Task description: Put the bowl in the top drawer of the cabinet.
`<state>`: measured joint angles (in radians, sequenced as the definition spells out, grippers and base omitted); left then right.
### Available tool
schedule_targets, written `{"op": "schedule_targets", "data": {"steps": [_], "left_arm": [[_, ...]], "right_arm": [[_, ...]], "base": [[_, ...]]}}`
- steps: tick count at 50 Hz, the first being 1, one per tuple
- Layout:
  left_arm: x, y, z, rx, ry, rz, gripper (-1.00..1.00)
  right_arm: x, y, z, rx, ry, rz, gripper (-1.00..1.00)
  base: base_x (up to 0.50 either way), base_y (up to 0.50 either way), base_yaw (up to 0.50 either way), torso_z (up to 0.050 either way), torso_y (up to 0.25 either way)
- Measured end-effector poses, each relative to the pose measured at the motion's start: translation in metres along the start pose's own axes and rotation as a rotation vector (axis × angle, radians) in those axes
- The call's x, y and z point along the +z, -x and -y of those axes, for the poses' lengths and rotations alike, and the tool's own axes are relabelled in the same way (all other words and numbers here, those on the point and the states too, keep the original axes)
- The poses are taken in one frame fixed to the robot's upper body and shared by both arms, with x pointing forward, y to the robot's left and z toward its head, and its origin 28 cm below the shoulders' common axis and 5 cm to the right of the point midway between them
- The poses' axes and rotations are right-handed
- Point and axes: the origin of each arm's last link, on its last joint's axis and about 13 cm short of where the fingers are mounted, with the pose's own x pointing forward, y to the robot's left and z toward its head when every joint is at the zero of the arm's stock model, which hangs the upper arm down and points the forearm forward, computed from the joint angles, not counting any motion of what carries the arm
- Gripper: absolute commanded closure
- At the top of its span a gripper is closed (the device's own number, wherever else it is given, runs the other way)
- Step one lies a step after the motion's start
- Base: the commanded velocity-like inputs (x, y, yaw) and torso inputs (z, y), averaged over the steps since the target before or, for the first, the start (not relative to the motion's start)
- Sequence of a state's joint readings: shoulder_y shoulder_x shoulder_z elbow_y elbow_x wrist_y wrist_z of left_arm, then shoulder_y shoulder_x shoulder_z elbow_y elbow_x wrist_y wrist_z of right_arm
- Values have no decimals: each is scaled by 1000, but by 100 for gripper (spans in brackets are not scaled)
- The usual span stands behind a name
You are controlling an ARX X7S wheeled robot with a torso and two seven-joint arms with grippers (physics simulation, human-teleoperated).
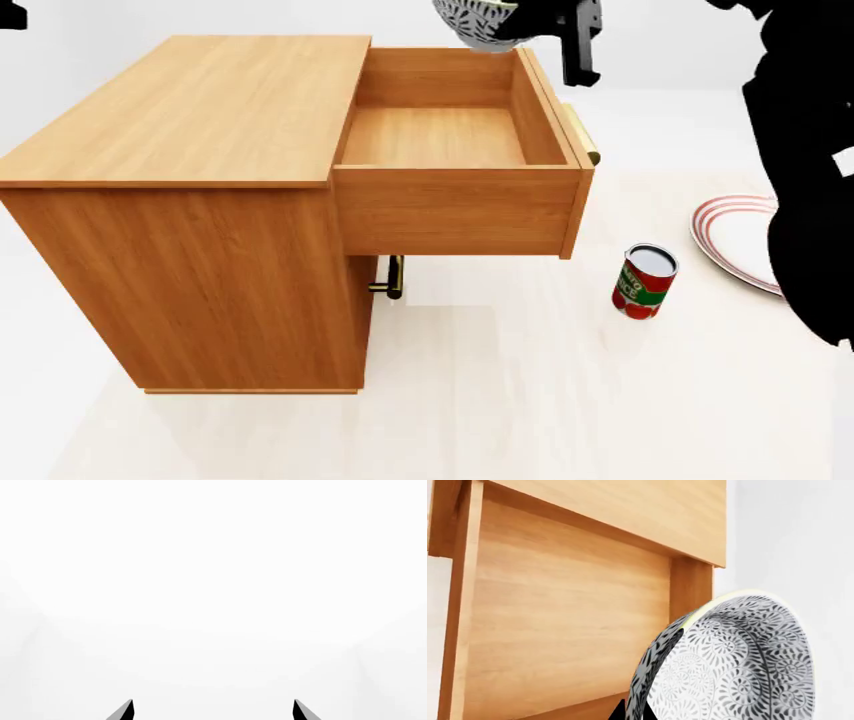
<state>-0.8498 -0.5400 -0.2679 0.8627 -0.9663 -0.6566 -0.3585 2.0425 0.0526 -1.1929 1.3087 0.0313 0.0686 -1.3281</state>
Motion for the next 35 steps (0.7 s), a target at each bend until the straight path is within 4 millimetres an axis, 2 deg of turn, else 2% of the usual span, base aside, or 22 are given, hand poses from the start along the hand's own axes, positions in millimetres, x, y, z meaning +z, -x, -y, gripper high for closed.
{"op": "schedule_targets", "data": {"steps": [14,35], "left_arm": [[0,-1,0,7,-10,48,-100],[0,-1,0,5,-34,84,-100]], "right_arm": [[6,-23,-5,35,4,9,100],[9,-31,-7,-15,19,-18,100]], "base": [[0,0,0,0,1],[0,0,0,0,0]]}}
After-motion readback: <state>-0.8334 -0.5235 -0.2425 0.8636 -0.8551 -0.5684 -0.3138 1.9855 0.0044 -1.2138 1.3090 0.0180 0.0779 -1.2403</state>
